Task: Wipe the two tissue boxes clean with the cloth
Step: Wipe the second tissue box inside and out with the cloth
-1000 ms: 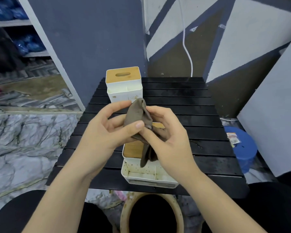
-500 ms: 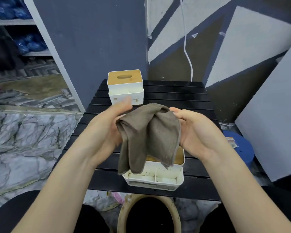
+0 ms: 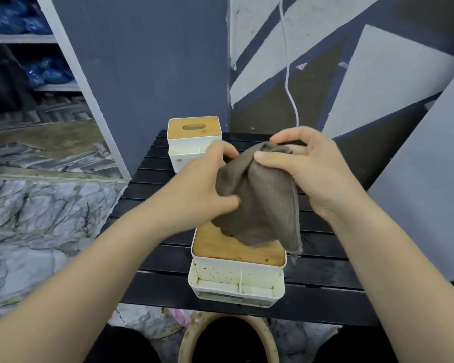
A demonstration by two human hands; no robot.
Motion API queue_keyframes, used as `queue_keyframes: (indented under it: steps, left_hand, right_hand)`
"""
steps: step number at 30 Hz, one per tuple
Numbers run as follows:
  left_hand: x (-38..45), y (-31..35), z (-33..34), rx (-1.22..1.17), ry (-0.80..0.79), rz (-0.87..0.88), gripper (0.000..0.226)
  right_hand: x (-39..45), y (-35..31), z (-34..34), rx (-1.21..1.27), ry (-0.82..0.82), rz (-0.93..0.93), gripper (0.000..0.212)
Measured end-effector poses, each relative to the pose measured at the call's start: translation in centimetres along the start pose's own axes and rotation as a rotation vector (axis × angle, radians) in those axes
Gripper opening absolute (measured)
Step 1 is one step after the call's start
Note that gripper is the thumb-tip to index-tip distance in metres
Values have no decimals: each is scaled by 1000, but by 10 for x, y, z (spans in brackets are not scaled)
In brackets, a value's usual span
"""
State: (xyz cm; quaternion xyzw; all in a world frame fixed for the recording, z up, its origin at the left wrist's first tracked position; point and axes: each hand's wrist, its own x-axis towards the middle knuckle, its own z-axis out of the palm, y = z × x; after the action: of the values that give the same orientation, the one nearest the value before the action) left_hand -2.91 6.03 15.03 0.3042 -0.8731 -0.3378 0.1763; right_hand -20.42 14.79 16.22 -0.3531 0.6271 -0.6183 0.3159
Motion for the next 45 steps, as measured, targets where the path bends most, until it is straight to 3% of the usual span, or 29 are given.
queue_keyframes:
  steps: [3,6,9,11,15,20,25,27,29,32,34,36,38,42,45]
  left_hand:
    - [13,-4,-17,-17,331,95,26]
    - [14,-2,-41,-107,456,221,23]
    - [-5,8,-52,-218,417,346,22]
    - [-27,6,-52,-243,360,323,23]
    - [-71,-23,-21,-192,206,205,20]
    - [-82,-57,15,-238,184,-8,34]
    - [-47,-59,13,-339,278,-111,33]
    - [-34,-64,17,-186,287,-195,39]
    - [-30,-65,24,90,320,-219,51]
    - [-37,-48,38,181,326,31,50]
    - [-42,-40,55,233,177,184,53]
    - [-44,-42,77,345,41,211,57]
    - [-43,-47,95,517,-22,164,64]
    - [-28,-41,110,601,-3,18,85]
    - [-10,-30,118,582,-2,-6,84]
  right_hand:
    - [8,-15,-11,-50,29,-126,28]
    - [3,-29,-21,-82,1,-277,14]
    - [-17,-37,-27,-81,-74,-411,15]
    - [-36,-30,-34,-89,-158,-427,15]
    - [-70,21,-41,-190,-302,-255,16]
    - [-77,81,-34,-233,-210,-2,20]
    - [-40,76,-17,-217,-43,-45,13]
    - [-26,74,-14,-281,-60,-46,32]
    - [-19,79,-21,-330,-132,7,74]
    - [-22,99,-40,-360,-311,40,131]
    - [-32,118,-47,-378,-414,54,147]
    - [-41,138,-47,-357,-452,74,146]
    - [-48,153,-40,-292,-421,54,129]
    - [-48,164,-37,-254,-366,7,115]
    - [-44,169,-39,-249,-378,12,110]
